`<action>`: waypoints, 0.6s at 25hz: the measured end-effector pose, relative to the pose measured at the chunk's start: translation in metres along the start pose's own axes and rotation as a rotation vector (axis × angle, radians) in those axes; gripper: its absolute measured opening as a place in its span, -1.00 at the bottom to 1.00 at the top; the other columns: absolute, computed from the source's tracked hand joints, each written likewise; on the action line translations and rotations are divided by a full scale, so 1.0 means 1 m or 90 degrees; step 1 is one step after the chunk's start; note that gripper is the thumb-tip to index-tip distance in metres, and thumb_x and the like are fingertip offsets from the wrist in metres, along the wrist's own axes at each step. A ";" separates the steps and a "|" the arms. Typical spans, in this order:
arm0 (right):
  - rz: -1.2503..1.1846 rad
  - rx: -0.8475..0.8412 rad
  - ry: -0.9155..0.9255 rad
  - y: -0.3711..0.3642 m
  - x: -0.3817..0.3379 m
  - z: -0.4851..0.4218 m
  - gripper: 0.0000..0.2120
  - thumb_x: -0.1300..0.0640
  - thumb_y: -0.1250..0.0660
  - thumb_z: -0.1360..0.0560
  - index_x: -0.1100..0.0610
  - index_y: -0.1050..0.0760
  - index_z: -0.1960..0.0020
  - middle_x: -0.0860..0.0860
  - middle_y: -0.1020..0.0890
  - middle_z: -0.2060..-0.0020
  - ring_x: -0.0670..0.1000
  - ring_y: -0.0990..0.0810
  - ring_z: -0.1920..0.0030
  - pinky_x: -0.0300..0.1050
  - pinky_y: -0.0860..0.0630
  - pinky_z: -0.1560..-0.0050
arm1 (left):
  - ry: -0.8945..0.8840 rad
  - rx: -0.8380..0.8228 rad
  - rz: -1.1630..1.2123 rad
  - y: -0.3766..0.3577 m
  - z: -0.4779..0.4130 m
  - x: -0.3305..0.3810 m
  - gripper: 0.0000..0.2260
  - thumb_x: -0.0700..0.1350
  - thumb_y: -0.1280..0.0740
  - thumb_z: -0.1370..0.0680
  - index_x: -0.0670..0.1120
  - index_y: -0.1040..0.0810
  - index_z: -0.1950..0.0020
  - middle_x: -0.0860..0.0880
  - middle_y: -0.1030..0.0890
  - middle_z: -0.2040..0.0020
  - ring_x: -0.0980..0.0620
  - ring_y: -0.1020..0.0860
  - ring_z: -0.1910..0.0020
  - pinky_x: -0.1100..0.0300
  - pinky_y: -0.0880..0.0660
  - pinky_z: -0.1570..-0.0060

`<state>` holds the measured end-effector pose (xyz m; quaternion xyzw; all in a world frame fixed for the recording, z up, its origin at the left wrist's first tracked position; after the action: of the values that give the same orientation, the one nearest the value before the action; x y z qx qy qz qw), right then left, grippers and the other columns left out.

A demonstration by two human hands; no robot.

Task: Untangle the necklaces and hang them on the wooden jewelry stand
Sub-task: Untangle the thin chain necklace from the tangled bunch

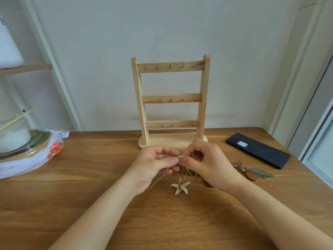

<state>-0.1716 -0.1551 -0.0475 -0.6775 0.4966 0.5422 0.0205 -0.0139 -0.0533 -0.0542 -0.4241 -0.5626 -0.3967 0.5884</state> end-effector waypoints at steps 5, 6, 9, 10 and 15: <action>-0.012 0.004 0.005 -0.001 0.001 -0.002 -0.92 0.18 -0.46 -0.50 0.03 -0.62 0.12 -0.08 -0.59 0.21 -0.13 -0.50 0.24 -0.28 -0.46 0.17 | 0.008 -0.007 -0.027 0.000 -0.001 0.000 -0.80 -0.23 -0.50 -0.42 -0.24 -0.68 -0.02 -0.22 -0.73 0.07 -0.06 -0.70 0.17 0.25 -0.58 0.25; -0.004 0.005 0.009 -0.001 0.001 -0.002 -0.92 0.18 -0.47 -0.50 0.02 -0.62 0.13 -0.08 -0.59 0.21 -0.11 -0.50 0.23 -0.28 -0.46 0.17 | 0.005 -0.005 -0.031 0.000 -0.001 0.000 -0.83 -0.24 -0.49 -0.43 -0.23 -0.69 -0.01 -0.21 -0.73 0.08 -0.05 -0.70 0.17 0.25 -0.58 0.24; 0.030 0.007 0.030 -0.003 0.000 0.000 -0.91 0.21 -0.48 -0.47 0.06 -0.61 0.17 -0.05 -0.57 0.21 -0.10 -0.48 0.21 -0.31 -0.44 0.16 | -0.010 -0.016 -0.067 0.001 0.000 0.001 -0.93 -0.26 -0.48 -0.47 -0.19 -0.71 0.06 -0.17 -0.73 0.13 0.00 -0.66 0.19 0.25 -0.53 0.26; 0.053 0.004 0.046 -0.004 0.000 0.001 -0.91 0.22 -0.48 -0.45 0.07 -0.61 0.18 -0.05 -0.56 0.22 -0.09 -0.48 0.20 -0.30 -0.43 0.16 | -0.013 -0.024 -0.083 0.002 0.000 0.001 -0.96 -0.28 -0.48 -0.48 -0.17 -0.71 0.09 -0.16 -0.72 0.17 0.03 -0.63 0.23 0.25 -0.51 0.28; 0.133 0.040 0.095 0.002 0.004 -0.002 -0.89 0.25 -0.45 -0.45 0.08 -0.57 0.18 -0.09 -0.51 0.22 -0.06 -0.48 0.18 -0.31 -0.42 0.15 | 0.024 -0.035 -0.182 0.002 0.000 0.002 -0.83 -0.24 -0.37 -0.51 -0.06 -0.64 0.26 -0.03 -0.63 0.31 0.12 -0.47 0.37 0.30 -0.36 0.40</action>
<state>-0.1723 -0.1596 -0.0484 -0.6598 0.5812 0.4735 -0.0515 -0.0119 -0.0523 -0.0524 -0.3479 -0.5951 -0.4996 0.5246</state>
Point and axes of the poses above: each hand's wrist, its own z-axis away from the middle knuckle, its own y-axis out of the back of the hand, x = y × z, the point moved 2 cm from there along -z, towards the middle knuckle
